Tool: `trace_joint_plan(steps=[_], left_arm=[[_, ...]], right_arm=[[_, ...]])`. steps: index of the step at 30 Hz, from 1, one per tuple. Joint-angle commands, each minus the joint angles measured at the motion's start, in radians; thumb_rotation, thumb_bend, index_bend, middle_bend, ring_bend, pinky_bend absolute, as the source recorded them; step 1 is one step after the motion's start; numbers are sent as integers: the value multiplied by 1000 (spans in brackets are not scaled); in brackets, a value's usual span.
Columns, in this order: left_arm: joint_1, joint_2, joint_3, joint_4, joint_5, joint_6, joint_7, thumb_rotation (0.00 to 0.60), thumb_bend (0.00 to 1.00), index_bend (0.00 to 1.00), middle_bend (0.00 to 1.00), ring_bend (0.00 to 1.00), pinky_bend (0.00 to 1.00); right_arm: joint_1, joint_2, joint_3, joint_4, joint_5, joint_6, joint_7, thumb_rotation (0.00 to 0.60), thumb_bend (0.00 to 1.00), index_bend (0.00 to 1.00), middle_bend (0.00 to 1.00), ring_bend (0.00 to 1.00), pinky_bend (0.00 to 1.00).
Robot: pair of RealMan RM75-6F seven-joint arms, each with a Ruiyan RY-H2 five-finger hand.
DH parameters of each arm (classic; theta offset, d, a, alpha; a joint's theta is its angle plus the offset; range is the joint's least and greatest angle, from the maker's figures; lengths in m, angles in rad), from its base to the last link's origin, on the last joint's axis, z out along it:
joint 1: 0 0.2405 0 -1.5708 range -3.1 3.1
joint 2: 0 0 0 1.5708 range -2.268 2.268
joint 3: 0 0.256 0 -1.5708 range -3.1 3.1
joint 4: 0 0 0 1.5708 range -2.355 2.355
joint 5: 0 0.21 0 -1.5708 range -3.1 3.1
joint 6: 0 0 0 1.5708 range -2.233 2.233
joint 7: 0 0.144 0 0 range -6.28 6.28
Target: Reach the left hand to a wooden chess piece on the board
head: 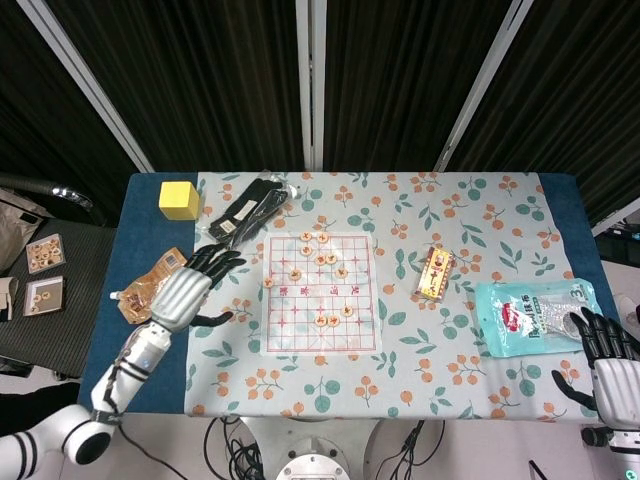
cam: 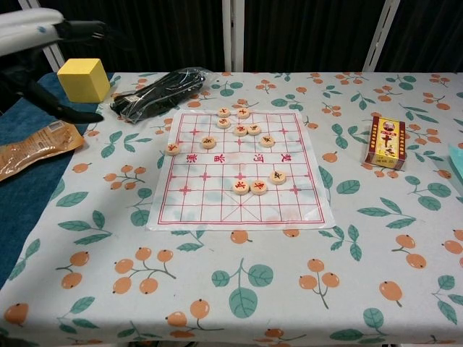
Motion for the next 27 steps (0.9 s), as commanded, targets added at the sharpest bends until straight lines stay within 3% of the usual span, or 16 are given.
trace_joint_plan(steps=[1,7,15,27], left_arm=[[-81,-90,-32,71,-73,-76,76,600,193,182,109,0,81],[-174,-246,-59,207,-193,-137,199,600,196,207,131,0,87],[-271,-377,-82,364,-281,-184,265,600,201,225,133,2,88],[-340,-522,-75,623,-310,-200,223,600,212,277,133,2,72]], right_arm=[[-2,2,1,3,-1,5,6,600,154,0,0,0,0],[-7,11,0,-3,-4,15,15,600,154,0,0,0,0],[-11,16,4,-2,5,13,27,600,154,0,0,0,0],[-6,16,4,-8,1,6,25,600,154,0,0,0,0]])
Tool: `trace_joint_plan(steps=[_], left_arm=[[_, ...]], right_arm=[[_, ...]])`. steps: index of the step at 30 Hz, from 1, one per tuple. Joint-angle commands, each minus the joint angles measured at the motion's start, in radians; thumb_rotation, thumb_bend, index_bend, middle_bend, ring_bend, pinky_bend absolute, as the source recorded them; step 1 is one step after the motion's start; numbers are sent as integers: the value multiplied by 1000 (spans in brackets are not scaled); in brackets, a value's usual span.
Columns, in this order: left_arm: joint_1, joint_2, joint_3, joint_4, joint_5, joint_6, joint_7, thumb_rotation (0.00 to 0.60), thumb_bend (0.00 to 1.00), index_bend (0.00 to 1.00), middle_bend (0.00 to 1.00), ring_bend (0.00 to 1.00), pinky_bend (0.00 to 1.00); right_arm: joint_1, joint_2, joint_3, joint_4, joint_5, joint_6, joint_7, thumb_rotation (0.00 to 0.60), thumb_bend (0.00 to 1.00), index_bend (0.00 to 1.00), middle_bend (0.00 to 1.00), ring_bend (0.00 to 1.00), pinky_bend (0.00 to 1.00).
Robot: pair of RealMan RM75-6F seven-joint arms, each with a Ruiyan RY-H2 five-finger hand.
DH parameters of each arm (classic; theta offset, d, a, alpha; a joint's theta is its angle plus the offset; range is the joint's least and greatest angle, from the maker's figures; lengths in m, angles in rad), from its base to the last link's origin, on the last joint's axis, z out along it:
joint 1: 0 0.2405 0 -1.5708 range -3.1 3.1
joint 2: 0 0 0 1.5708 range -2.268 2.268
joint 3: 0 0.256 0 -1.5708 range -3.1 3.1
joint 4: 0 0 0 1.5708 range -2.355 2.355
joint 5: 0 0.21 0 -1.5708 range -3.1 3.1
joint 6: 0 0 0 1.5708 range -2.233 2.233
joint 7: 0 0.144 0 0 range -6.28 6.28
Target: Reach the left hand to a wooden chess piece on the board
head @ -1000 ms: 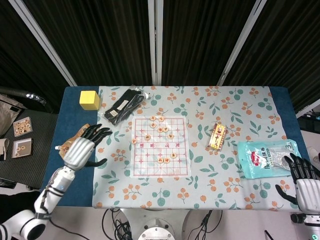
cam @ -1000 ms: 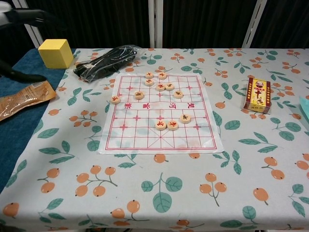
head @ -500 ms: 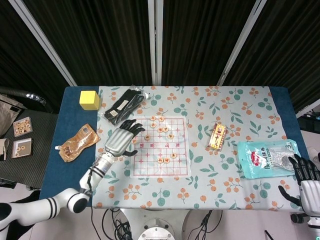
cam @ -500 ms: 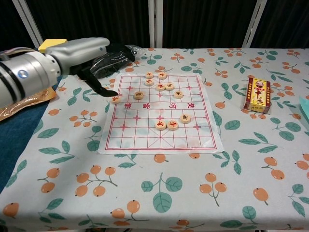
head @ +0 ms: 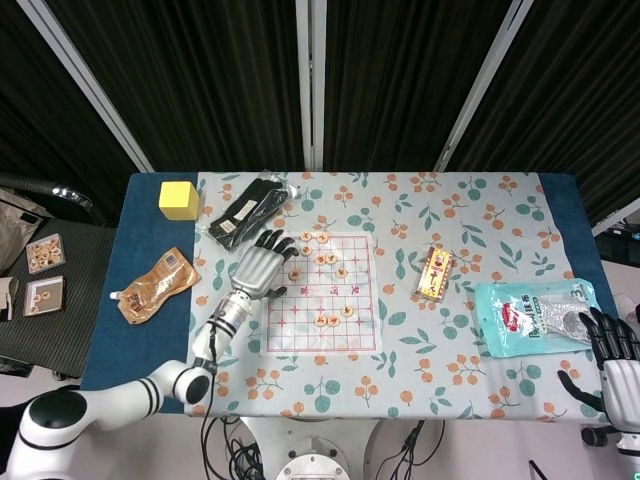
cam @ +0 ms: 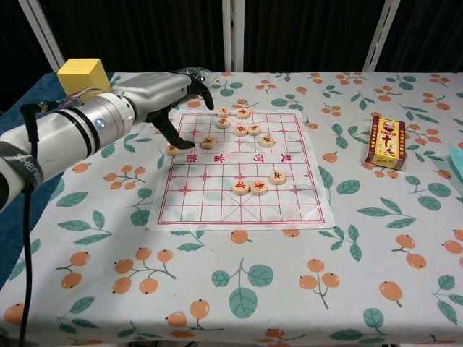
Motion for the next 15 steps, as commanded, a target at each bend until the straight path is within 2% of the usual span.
trace_joint_plan(steps=[1,4,10,15], left_arm=[[-22,-43,6,65,-12,-21,-28,600,212,283,133,2,73],[-28,-67,11,106,-20,-33,-47,600,212,302,133,2,72],[-41,-92,11,157,-13,-35,-88,600,236,339,137,2,72],[-50,-101,13,181,-12,-45,-107,600,285,344,137,2,72]], right_arm=[[1,-1,0,-2,-1,-2,0,600,154,0,0,0,0],[3,0,2,-4,-1,-2,0,600,154,0,0,0,0],[4,6,10,-13,4,2,6,600,273,0,0,0,0],[4,5,10,-8,7,-1,12,600,270,0,0,0,0]])
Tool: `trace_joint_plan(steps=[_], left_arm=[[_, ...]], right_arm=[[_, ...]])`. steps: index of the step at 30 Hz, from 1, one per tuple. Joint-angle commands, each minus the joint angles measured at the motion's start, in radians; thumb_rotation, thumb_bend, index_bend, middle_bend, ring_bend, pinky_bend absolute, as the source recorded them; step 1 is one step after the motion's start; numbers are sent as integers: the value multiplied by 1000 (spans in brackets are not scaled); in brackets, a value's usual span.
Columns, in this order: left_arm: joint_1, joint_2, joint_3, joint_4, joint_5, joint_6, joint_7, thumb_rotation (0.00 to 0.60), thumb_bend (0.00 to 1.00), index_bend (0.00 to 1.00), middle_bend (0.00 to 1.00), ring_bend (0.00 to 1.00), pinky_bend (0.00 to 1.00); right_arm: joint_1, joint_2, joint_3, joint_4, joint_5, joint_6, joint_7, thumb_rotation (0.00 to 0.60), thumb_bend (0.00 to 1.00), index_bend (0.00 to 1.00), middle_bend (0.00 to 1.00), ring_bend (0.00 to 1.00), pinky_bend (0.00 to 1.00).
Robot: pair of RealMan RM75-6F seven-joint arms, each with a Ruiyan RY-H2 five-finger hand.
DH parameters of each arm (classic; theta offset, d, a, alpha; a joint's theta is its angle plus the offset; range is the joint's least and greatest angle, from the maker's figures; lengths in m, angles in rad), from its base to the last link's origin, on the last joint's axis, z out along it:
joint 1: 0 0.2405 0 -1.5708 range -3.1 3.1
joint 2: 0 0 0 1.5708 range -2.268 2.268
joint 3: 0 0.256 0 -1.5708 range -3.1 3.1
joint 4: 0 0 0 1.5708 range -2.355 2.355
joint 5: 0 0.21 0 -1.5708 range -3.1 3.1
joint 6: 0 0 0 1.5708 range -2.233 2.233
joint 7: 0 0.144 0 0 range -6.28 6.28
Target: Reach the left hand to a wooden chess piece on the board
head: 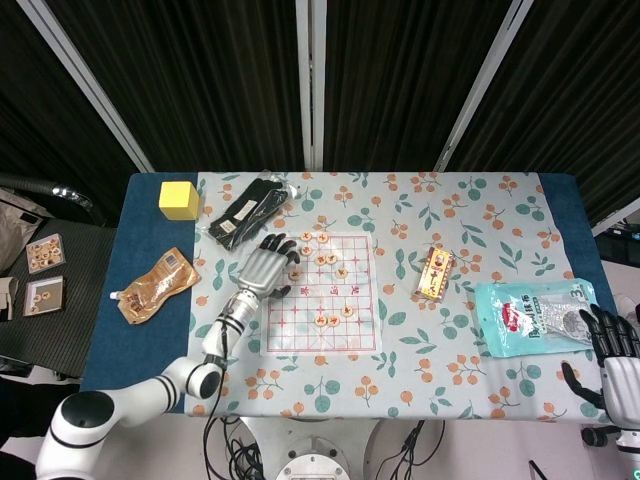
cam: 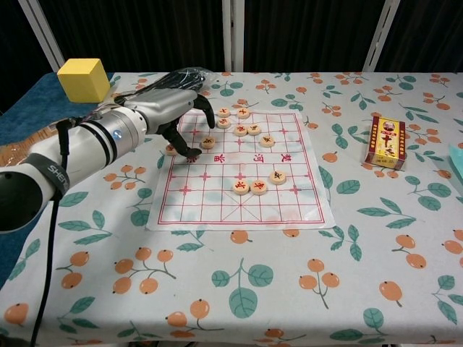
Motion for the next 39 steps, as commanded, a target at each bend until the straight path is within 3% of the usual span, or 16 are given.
trace_joint_plan(steps=[1,39], left_arm=[[-4,-6,3,11,1,-4,-9,600,295,348,138,2,72],[-39,-56,-3,117,14,-16,-95,600,373,504,156,2,71]], right_arm=[[0,-2,0,4,3,-3,4,600,269,0,0,0,0],[1,-7,4,31,23,-29,18,600,268,0,0,0,0]])
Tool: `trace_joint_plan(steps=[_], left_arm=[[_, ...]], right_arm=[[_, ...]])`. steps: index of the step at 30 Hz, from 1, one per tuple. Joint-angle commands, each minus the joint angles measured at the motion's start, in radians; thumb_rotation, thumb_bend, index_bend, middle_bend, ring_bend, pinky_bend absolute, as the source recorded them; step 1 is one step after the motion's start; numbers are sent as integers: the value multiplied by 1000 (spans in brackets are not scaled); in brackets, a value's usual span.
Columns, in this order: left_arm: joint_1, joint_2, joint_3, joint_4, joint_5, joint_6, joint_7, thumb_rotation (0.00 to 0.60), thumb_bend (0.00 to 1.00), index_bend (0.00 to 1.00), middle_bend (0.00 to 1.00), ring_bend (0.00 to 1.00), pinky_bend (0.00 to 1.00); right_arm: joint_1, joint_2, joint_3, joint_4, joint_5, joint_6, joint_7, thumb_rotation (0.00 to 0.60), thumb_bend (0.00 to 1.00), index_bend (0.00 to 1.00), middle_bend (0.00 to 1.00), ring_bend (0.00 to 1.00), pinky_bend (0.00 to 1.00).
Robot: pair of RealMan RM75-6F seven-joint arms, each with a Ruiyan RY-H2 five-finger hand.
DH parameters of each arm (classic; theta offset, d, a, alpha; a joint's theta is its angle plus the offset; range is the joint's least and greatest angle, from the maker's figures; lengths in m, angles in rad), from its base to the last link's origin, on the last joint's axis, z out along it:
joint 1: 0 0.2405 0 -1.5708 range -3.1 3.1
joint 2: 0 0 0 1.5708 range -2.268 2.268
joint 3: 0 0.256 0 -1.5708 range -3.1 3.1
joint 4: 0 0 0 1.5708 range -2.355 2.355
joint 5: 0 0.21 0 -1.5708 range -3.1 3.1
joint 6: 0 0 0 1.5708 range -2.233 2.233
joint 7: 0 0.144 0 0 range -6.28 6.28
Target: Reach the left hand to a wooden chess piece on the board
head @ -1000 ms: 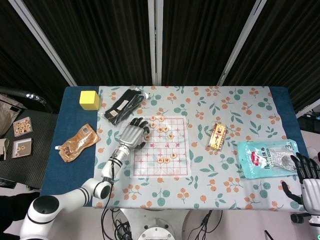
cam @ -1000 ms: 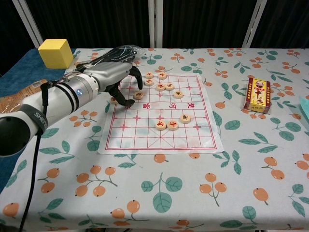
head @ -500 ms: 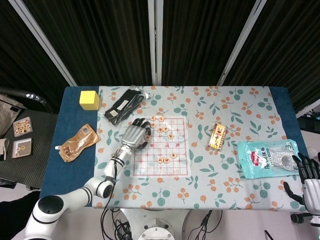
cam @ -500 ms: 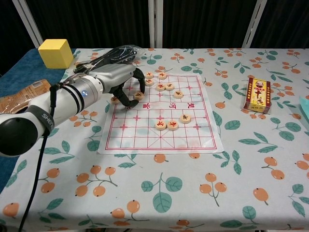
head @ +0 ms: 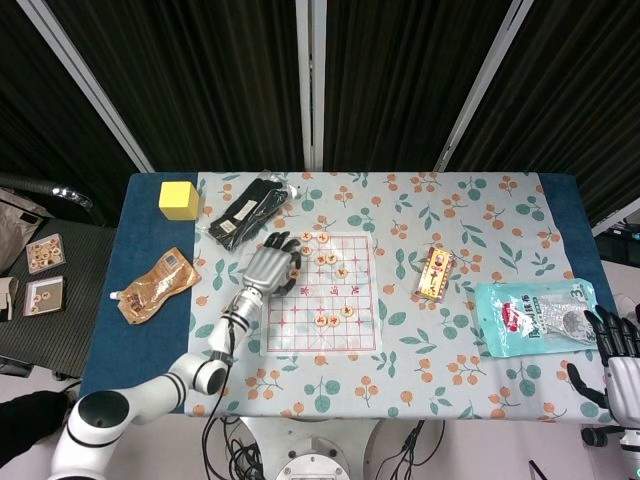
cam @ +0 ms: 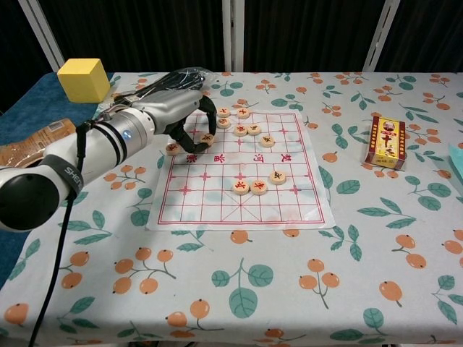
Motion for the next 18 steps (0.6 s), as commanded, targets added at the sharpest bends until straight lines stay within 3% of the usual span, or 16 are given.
trace_joint_plan(steps=[1,18], left_arm=[[-2,-1,-2,6,0,1,-5,600,373,504,157,2,71],[-74,-97,-29,222,26,-22,-154,600,374,518,190,2,71]], right_arm=[[0,0,1,0,1,-1,0,600,268,0,0,0,0],[13,-5,4,4,9,-27,2,600,268,0,0,0,0]])
